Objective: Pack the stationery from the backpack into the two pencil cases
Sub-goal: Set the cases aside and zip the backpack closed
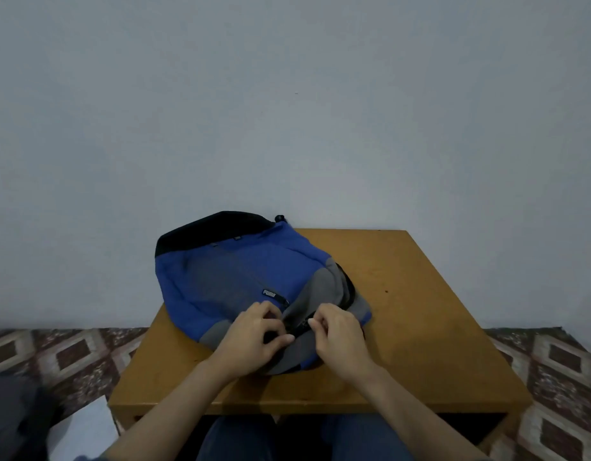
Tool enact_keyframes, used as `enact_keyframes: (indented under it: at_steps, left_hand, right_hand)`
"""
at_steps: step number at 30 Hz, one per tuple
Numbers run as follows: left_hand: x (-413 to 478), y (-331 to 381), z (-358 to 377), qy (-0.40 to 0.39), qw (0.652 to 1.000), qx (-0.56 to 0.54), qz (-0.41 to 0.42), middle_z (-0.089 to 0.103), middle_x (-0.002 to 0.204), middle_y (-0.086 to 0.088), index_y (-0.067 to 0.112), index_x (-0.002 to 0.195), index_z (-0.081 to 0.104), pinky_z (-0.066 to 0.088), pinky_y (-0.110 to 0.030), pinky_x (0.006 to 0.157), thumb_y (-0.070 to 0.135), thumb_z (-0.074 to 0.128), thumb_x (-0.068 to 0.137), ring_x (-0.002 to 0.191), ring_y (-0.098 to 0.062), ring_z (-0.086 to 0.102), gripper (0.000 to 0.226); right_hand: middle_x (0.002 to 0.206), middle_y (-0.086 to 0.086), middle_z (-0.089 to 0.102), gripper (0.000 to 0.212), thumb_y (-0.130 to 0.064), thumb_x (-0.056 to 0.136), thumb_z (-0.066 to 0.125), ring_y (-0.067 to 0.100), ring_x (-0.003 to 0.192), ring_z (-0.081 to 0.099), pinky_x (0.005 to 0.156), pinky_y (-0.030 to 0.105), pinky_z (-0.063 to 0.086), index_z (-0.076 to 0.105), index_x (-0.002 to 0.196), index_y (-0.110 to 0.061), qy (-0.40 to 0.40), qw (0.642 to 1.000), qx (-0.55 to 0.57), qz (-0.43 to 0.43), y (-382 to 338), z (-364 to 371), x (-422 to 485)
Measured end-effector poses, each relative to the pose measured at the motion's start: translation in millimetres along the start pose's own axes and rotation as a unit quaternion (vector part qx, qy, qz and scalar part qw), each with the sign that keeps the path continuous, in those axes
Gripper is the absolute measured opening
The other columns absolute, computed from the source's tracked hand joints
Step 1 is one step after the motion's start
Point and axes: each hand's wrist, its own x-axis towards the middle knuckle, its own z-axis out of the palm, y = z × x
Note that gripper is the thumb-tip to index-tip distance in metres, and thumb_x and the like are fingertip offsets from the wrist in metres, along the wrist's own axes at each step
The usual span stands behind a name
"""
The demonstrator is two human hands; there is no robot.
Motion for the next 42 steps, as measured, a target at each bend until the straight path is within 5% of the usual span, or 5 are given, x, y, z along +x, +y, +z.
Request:
enact_keyframes:
  at_steps: [8,13,18,32,42]
  left_hand:
    - [-8.1,-18.6,-17.9,-0.003,0.999,-0.013,-0.044,0.036,0.117,0.016,0.02,0.08,0.068,0.041,-0.034,0.096,0.037,0.06,0.087,0.107,-0.005,0.043,0.02]
    - [14.6,25.3,-9.8,-0.009,0.998,-0.056,-0.032,0.053,0.11,0.016,0.027,0.102,0.064,0.042,-0.02,0.087,0.052,0.061,0.081,0.102,0.0,0.049,0.032]
    - [24.1,50.4,0.3,-0.044,0.981,-0.161,-0.101,0.059,0.068,0.004,0.015,0.069,0.061,0.045,-0.026,0.069,0.033,0.067,0.083,0.066,-0.009,0.054,0.023]
    - [3.7,51.2,-73.3,-0.122,0.962,-0.242,-0.035,0.055,0.065,0.01,0.026,0.065,0.057,0.04,-0.014,0.065,0.017,0.064,0.086,0.063,-0.001,0.05,0.024]
    - [139.7,96.5,12.9,-0.043,0.931,-0.309,-0.192,0.063,0.077,-0.004,0.01,0.075,0.068,0.041,-0.02,0.069,0.019,0.062,0.089,0.077,-0.014,0.058,0.018]
  right_hand:
    - [0.063,-0.007,0.04,0.039,-0.022,0.096,0.049,0.013,0.062,0.043,0.046,0.02,0.023,0.032,0.061,-0.023,0.067,0.974,-0.08,0.203,49.8,-35.2,23.1]
    - [0.073,-0.003,0.045,0.024,-0.017,0.095,0.049,0.013,0.066,0.042,0.057,0.023,0.027,0.044,0.071,-0.015,0.046,0.994,-0.039,0.088,16.1,-25.1,17.8]
    - [0.062,-0.012,0.037,0.028,-0.017,0.093,0.053,0.002,0.055,0.035,0.05,0.016,0.027,0.042,0.067,-0.016,0.06,0.997,0.007,0.041,19.3,-26.2,12.5]
    - [0.07,-0.001,0.047,0.024,-0.025,0.095,0.05,0.013,0.063,0.044,0.049,0.024,0.028,0.047,0.076,-0.011,0.039,0.976,-0.02,0.215,69.3,-8.0,78.5]
    - [0.072,0.02,0.063,0.027,-0.021,0.09,0.059,0.028,0.06,0.054,0.064,0.043,0.05,0.052,0.066,-0.009,0.134,0.943,0.141,0.271,132.5,-72.5,46.4]
